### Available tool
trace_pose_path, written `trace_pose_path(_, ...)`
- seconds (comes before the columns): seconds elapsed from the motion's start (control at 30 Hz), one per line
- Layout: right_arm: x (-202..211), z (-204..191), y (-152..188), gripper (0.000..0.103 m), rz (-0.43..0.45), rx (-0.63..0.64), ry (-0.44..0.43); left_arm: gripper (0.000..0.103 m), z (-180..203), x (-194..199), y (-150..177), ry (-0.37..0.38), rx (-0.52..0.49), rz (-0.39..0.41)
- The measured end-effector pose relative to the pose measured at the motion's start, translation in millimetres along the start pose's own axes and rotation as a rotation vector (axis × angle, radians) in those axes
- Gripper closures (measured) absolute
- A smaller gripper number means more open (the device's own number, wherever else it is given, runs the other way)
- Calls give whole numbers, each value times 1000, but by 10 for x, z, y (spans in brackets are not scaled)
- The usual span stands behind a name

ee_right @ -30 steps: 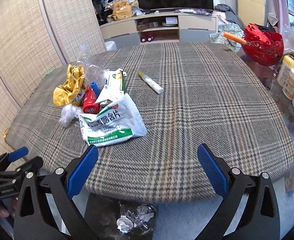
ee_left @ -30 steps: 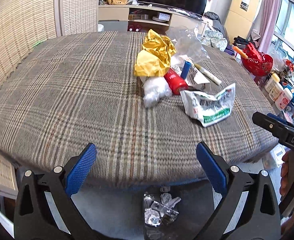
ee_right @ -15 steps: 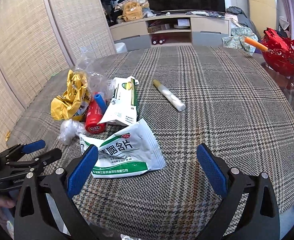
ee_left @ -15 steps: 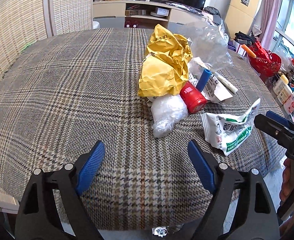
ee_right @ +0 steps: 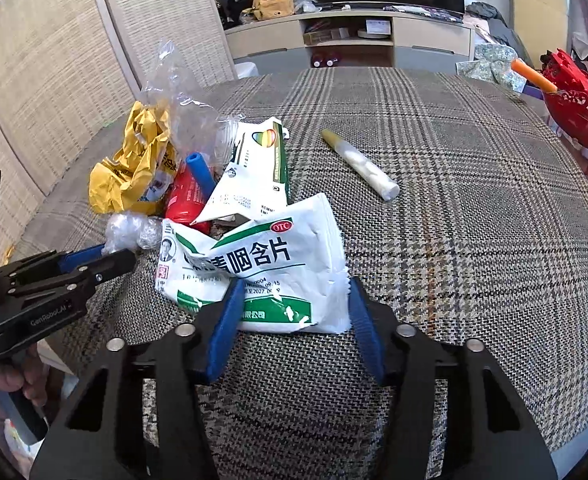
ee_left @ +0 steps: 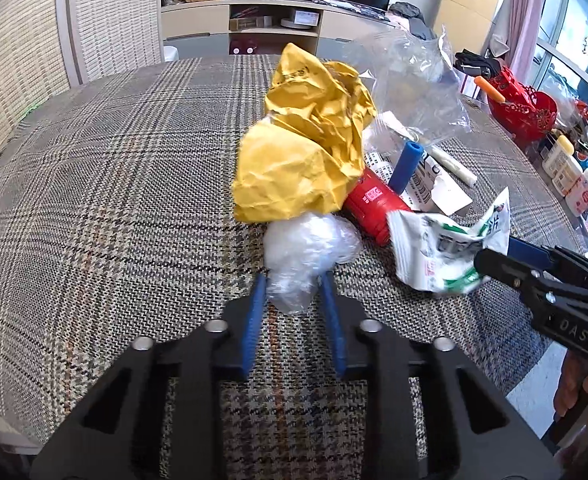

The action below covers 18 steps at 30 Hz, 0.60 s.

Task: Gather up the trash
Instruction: 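Grasp a clear plastic wad with the left tool while the right tool grasps a white medicine packet, then carry the plastic wad and packet over the bin and open both tools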

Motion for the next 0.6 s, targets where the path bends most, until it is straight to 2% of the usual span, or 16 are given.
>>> trace_pose_path(0.03,5,-23,4,67,-4,2,-12,89,-4,3,10,-5,-3,-2)
trace_pose_path(0.23,89,-139,22,82,-3,20,-40,95,-46,63,94,18,22,-1)
trace_pose_path(0.6,451,-121,209,90,7,3,-33,100,36,310,464,28,32,-20)
Point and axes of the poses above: each gripper's, at about its wrist camera, not at the fingertips, and x roughly against the way its jaws point, z to its right, y to its underside, the point moved 6 cm from there along -x, roughly the way its jaws point, and after that the axes turned 3 degrees about -z, right-handed, at the moved point
